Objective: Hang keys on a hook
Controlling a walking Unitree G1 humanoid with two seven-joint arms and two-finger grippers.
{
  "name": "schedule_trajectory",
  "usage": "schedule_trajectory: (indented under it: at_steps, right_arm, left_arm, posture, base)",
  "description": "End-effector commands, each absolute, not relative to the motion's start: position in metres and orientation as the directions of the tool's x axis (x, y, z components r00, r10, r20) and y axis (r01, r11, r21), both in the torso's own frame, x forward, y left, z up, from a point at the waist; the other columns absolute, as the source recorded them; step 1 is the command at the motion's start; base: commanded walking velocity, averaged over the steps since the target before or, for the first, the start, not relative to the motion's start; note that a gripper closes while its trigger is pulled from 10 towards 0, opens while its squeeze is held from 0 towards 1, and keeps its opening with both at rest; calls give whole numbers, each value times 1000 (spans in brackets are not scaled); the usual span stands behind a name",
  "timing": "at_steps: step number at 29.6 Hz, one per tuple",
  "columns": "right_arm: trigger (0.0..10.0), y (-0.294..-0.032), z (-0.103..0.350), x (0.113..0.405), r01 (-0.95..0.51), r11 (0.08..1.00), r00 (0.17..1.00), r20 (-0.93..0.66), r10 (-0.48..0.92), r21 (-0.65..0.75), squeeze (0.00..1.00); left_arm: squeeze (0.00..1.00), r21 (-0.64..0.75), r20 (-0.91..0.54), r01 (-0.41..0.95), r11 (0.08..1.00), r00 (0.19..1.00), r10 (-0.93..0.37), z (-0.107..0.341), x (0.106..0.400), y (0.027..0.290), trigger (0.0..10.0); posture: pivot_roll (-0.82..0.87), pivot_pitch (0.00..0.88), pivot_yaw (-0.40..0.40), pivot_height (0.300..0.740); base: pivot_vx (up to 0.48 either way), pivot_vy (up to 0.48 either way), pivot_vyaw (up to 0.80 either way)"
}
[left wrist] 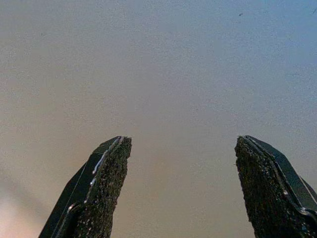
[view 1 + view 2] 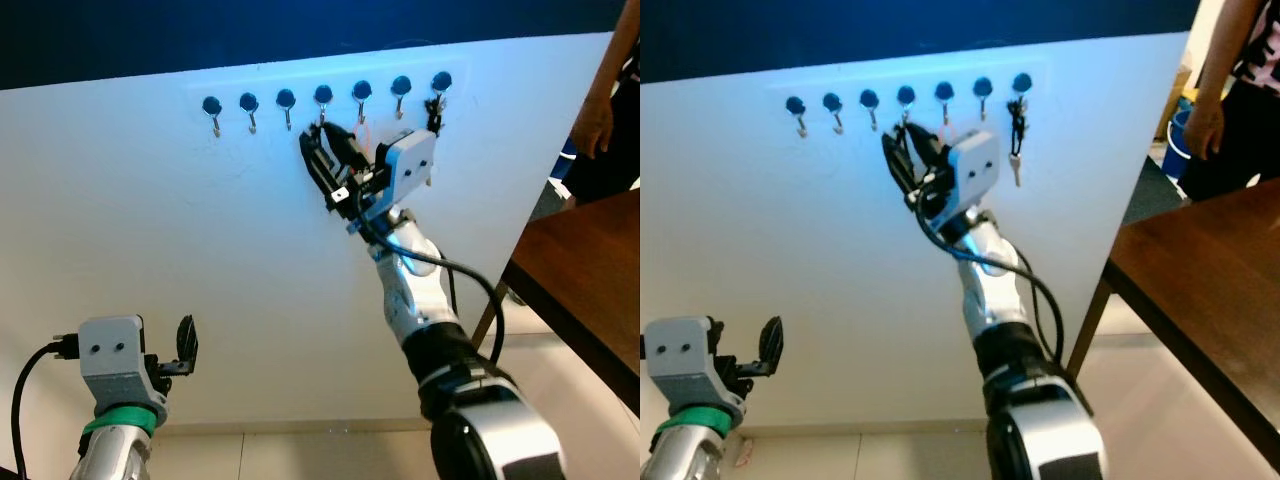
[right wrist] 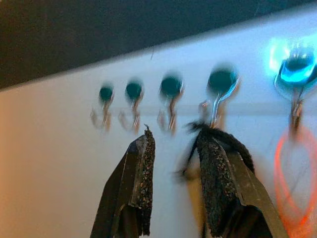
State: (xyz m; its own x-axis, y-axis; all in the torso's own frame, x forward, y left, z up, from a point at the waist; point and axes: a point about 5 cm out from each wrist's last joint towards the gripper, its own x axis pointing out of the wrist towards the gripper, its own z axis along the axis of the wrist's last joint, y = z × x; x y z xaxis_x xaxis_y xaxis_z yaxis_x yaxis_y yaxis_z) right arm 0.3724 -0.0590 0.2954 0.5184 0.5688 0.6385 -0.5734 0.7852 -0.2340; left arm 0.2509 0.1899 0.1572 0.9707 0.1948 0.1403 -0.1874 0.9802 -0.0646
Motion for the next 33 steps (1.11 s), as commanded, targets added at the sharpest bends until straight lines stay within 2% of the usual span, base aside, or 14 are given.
schedule_trajectory:
  at_steps: [1,8,20,24,33]
  right_arm:
    - [10000,-53,284,371,-594,771,537,599,593,-231,0]
    - [10000,-59,273,370,-583,782,586,551,594,-222,0]
    - [10000,-60,271,368,-584,781,602,529,599,-219,0]
    - [10000,-62,239,358,-619,759,644,423,637,-201,0]
    - [10000,-78,206,335,-596,788,714,348,608,-154,0]
  left_arm:
    - [0,-57,122,-205,977,970,210,154,247,195,10000]
    - [0,-57,122,-201,978,971,206,154,248,194,10000]
    - [0,-57,123,-201,978,971,207,154,248,194,10000]
    - [0,-81,144,-184,980,970,194,157,246,193,10000]
    - [0,-97,177,-117,988,975,133,161,245,184,10000]
  posture:
    - [-167,149,181,740]
    - [-171,152,184,740]
    - [-172,152,184,740]
    - [-168,150,179,740]
    - [-175,145,173,740]
  base:
    - [0,0,0]
    - [0,0,0]
    - [0,0,0]
    - [0,0,0]
    - [0,0,0]
